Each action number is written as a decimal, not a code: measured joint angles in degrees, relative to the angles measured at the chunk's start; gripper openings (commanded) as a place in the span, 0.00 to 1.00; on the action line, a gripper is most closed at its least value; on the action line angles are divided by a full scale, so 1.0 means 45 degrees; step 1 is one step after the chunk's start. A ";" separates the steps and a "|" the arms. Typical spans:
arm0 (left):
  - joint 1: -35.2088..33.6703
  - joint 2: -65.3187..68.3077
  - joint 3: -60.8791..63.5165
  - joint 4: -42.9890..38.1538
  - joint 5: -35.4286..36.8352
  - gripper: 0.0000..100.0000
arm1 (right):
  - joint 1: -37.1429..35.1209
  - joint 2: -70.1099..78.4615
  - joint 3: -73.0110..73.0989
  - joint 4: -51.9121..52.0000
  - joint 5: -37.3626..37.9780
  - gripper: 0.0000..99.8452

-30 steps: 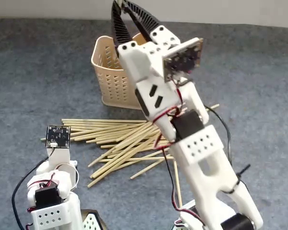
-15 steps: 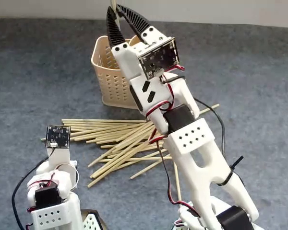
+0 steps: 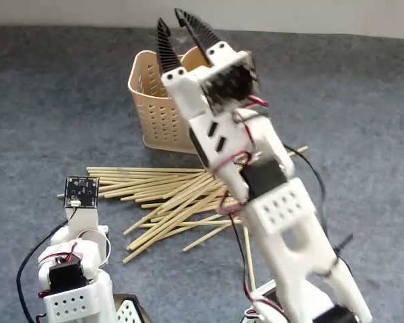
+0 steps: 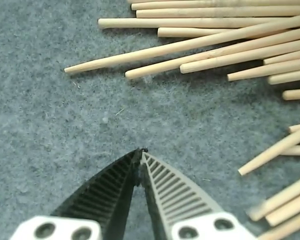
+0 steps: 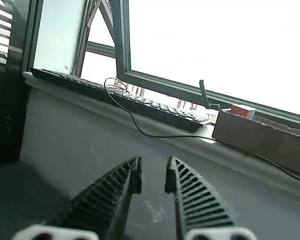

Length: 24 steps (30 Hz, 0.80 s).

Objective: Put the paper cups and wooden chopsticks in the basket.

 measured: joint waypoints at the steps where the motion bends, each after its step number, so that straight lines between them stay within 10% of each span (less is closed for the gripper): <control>1: 0.0000 0.0000 0.0000 0.0000 0.0000 0.00 | -0.0020 -0.0430 0.0000 0.0371 0.0000 0.10; 24: 0.0000 0.0000 0.0000 0.0000 0.0000 0.00 | 0.0039 -0.5880 -0.0020 1.0217 0.0000 0.10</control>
